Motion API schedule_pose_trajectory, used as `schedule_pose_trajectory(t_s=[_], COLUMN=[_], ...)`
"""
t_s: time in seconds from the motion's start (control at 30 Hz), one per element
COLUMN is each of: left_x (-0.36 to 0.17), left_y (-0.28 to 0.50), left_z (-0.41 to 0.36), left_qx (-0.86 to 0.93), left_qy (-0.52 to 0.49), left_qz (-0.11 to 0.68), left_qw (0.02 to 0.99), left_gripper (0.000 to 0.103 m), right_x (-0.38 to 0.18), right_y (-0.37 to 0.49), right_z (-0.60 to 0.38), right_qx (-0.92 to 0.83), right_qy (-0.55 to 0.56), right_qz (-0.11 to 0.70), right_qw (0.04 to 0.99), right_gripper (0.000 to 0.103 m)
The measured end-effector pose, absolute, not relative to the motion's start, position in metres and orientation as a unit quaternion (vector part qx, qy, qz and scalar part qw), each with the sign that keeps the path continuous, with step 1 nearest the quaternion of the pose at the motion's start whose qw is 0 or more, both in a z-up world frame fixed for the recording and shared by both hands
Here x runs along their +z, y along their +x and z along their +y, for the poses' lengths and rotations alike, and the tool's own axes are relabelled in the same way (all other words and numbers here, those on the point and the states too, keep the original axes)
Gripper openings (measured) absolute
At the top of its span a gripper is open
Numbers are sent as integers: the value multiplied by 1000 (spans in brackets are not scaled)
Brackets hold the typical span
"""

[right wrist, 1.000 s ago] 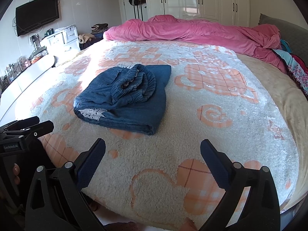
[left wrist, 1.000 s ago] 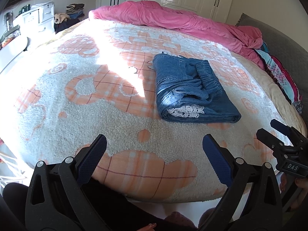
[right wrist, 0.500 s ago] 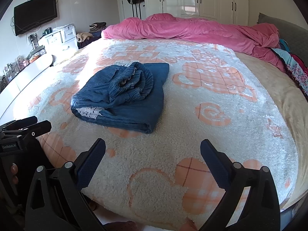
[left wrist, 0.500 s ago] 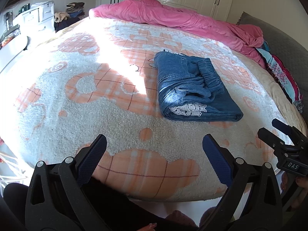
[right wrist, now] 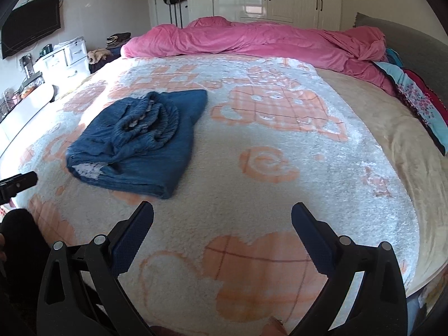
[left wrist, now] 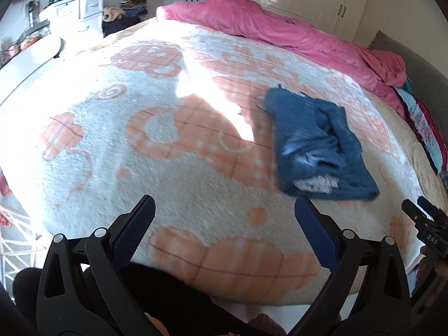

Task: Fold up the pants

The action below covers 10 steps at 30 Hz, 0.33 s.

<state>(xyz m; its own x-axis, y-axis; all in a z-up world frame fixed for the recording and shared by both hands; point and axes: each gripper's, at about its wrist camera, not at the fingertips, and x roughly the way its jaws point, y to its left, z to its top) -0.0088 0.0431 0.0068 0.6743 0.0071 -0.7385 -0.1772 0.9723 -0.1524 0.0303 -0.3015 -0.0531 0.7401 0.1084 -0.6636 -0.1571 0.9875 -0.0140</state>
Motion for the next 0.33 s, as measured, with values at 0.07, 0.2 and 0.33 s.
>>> schedule_pose_trajectory(t_s=[0.07,0.2,0.33], left_x=[12,6,-15], left_y=[8,62,125], left_z=[74,143,215], left_qx=[80,162,231], left_qy=[-112,-85,-70], left_qz=[397,429,459], left_qw=[907,884,855], left_gripper=[93,94,94], right_x=[-54,-55,-60], right_y=[46,87,147], right_z=[-325,-381,-450], right_qx=[38,-47,-122], right_qy=[-25,-17,-3], right_qz=[357,357,372], right_qw=[933,933,920], right_gripper=[98,98,98])
